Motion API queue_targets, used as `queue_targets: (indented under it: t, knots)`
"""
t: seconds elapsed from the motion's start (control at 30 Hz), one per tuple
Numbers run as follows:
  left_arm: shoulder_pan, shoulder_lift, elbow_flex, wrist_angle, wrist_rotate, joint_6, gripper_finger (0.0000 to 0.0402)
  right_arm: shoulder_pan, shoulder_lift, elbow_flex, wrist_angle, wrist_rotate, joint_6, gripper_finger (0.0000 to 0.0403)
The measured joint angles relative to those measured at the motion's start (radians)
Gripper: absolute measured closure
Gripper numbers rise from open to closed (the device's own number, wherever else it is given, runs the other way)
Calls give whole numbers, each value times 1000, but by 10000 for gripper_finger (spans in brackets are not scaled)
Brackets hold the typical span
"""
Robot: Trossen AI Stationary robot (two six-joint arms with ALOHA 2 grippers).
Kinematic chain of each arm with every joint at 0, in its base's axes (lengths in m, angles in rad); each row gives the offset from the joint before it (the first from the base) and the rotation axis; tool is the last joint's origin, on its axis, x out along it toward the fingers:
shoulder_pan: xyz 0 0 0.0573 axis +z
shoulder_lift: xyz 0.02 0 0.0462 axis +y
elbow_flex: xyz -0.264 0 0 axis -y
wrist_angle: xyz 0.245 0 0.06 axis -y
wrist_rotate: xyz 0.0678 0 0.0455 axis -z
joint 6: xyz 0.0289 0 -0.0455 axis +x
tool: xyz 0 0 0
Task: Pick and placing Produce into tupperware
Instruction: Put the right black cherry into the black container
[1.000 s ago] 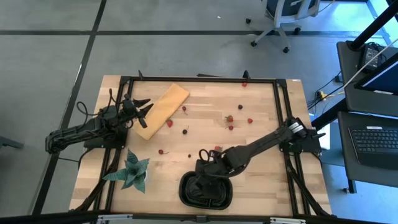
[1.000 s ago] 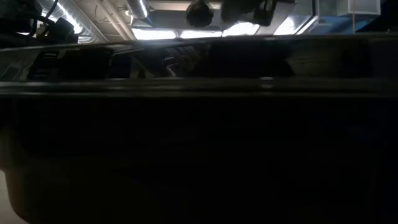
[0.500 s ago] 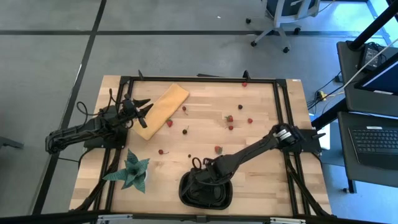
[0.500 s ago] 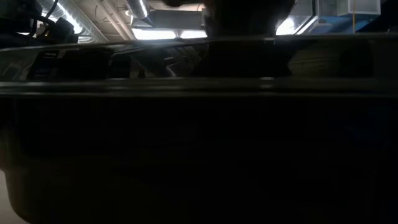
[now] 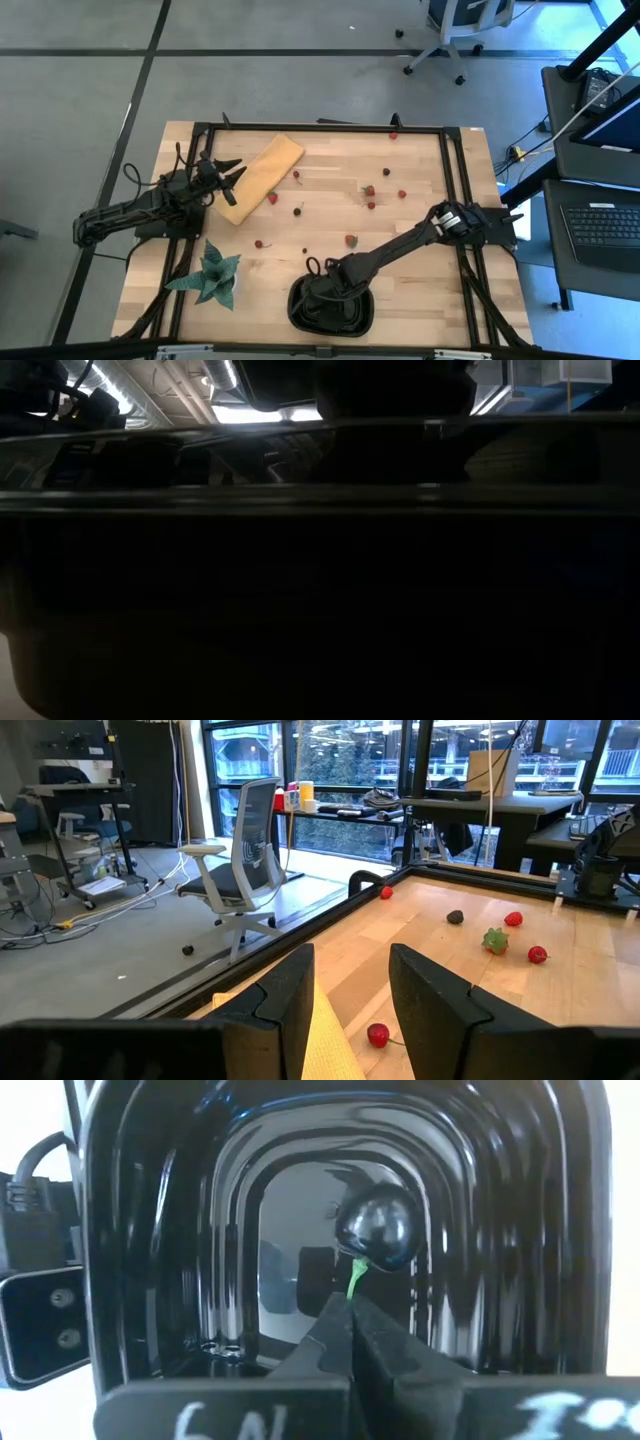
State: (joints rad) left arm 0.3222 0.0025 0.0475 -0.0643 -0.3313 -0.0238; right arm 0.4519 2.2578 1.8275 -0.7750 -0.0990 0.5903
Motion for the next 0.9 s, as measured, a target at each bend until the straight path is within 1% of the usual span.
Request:
queue_targets:
  t: [0.9]
  knots:
    - [0, 0, 0, 0, 0, -1, 276, -9, 54, -1, 0, -1, 10, 403]
